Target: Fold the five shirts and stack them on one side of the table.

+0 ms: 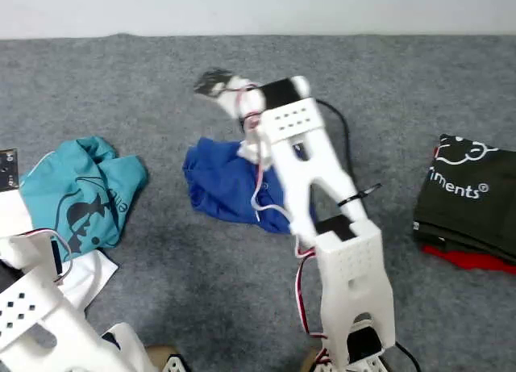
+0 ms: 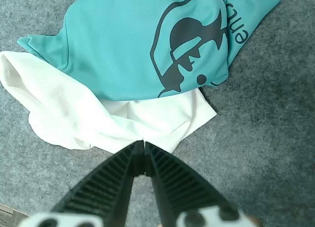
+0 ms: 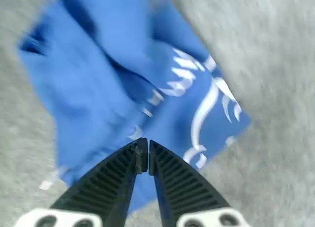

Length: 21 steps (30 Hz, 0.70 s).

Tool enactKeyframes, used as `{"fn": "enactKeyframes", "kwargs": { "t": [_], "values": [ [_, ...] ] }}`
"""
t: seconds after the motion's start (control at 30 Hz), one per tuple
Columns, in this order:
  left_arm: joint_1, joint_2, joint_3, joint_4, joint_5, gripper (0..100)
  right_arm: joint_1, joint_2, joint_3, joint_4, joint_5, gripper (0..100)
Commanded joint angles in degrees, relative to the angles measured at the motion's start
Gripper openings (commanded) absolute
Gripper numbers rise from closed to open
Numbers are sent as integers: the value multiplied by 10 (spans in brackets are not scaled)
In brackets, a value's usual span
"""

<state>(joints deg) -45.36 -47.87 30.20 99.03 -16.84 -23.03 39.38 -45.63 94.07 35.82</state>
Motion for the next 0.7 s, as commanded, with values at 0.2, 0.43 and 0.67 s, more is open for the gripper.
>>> {"fn": "enactKeyframes", "kwargs": {
  "t": [0.2, 0.43, 0.67],
  "values": [
    [-2, -11, -5, 10, -3, 6, -41, 81, -28, 5, 5, 10],
    [-2, -12, -5, 10, -3, 6, -180, 36, -28, 68, 7, 10],
    [-2, -12, -5, 10, -3, 6, -176, -52, -28, 80, 32, 10]
  ]
}}
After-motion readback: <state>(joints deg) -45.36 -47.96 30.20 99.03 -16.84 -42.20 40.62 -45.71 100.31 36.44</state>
